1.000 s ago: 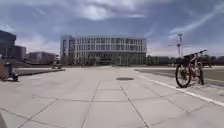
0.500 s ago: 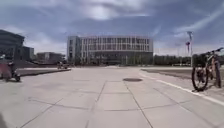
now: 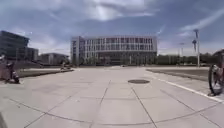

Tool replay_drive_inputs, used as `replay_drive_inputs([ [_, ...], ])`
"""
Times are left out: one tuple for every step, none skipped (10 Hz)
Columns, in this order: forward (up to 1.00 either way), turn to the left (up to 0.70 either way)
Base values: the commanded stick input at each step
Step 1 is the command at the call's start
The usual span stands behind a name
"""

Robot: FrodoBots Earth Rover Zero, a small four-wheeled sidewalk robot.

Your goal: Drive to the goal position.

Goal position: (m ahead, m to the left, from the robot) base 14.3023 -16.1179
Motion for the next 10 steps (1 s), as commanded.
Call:
replay_drive_inputs([
  [0.70, 0.00],
  [0.70, 0.00],
  [0.70, 0.00],
  [0.70, 0.00],
  [0.70, 0.00],
  [0.70, 0.00],
  [0.70, -0.08],
  [0.70, -0.13],
  [0.70, -0.14],
  [0.70, -0.03],
])
